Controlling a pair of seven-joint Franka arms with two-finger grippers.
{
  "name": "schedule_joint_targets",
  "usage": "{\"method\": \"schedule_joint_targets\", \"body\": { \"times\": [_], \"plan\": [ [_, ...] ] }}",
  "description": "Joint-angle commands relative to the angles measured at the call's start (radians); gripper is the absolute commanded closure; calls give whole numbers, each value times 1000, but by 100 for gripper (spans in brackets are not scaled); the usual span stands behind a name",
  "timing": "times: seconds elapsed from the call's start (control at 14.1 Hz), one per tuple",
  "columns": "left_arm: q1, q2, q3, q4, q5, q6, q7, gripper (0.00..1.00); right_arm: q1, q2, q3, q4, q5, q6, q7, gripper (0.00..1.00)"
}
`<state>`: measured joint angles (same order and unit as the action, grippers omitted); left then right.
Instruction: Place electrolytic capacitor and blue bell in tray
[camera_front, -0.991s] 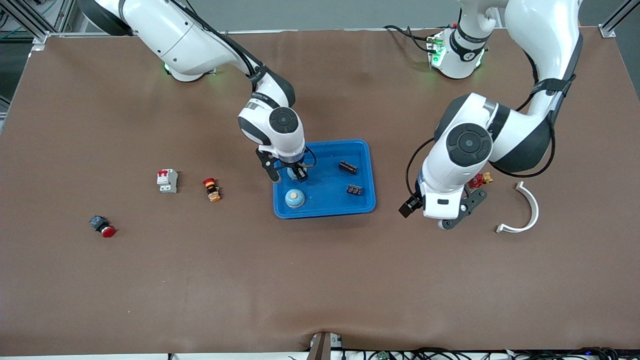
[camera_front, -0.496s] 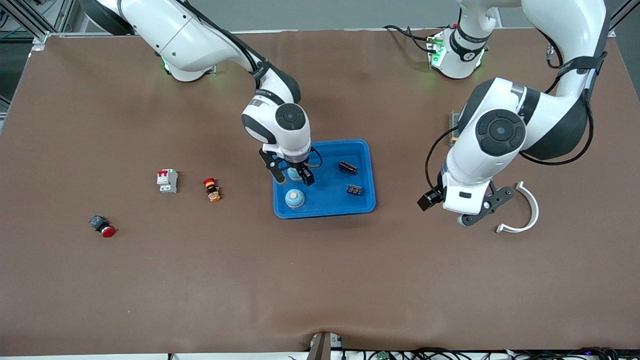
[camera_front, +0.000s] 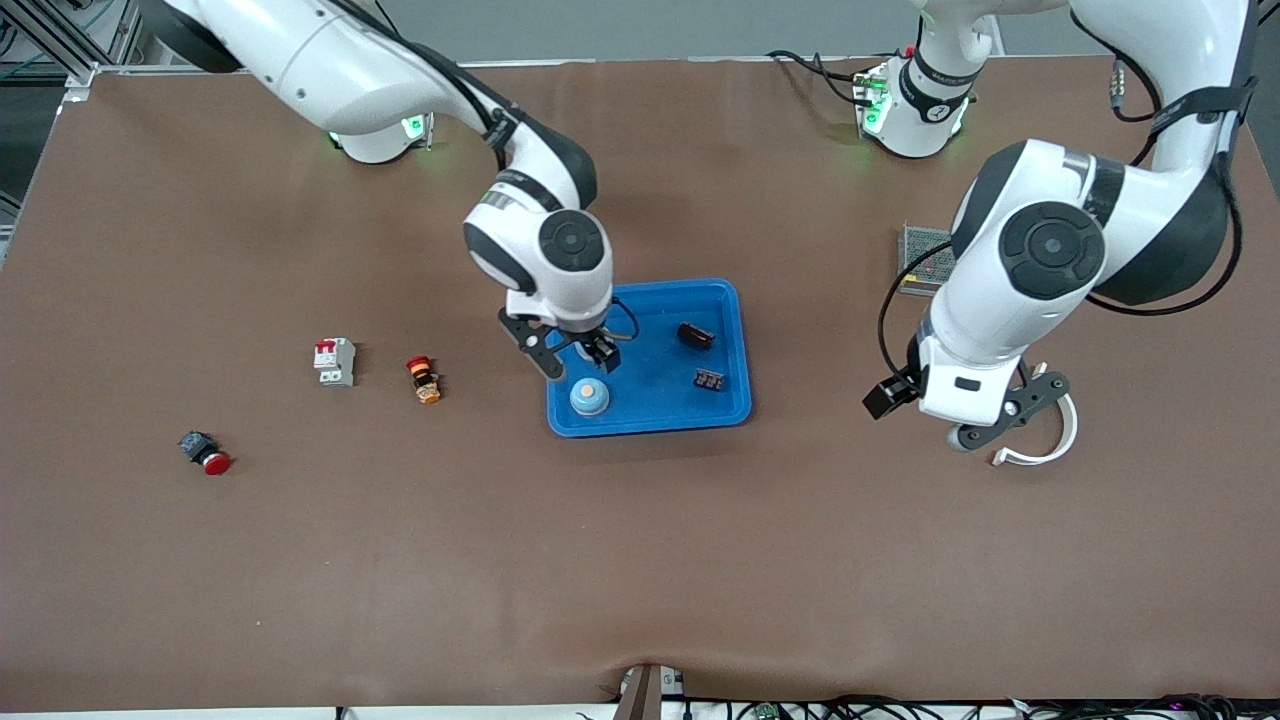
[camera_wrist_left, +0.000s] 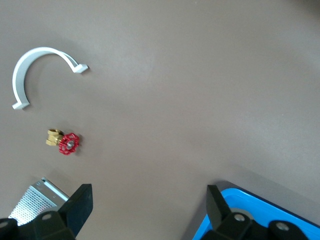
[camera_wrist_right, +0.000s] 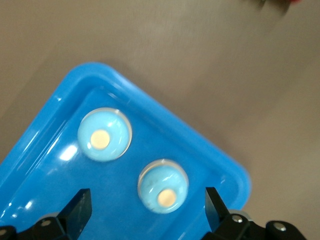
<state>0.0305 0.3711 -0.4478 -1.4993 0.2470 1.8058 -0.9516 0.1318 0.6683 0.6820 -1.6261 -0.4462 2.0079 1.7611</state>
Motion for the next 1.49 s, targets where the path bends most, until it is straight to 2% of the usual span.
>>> {"method": "schedule_joint_targets", "body": {
  "times": [0.0,0.14,0.5,0.71,0.85,0.92,1.13,1.27,1.42],
  "plan": [
    [28,-61,1,-7,-28,-42,77,0,-179,2,144,23,-12,-111,-159,0],
    [72,-90,1,2,-46,-63,153,0,-268,-7,192,26,-12,-150,-273,0],
    [141,-161,4,10,-54,-95,359,0,-406,-12,186,25,-67,-158,-602,0],
    [187,-182,4,30,-54,-141,488,0,-440,-12,186,38,-98,-159,-730,0],
    [197,-181,6,65,-55,-183,575,0,-440,-12,186,42,-158,-176,-793,0],
    [204,-182,4,73,-55,-189,606,0,-443,-12,185,42,-187,-184,-830,0],
    [230,-205,1,74,-73,-198,674,0,-492,-10,185,40,-198,-182,-954,0],
    [229,-233,7,73,-97,-212,708,0,-527,-4,183,42,-247,-163,-1067,0],
    [194,-276,67,68,-110,-233,746,0,-555,-4,162,40,-264,-129,-1178,0]
  ]
}}
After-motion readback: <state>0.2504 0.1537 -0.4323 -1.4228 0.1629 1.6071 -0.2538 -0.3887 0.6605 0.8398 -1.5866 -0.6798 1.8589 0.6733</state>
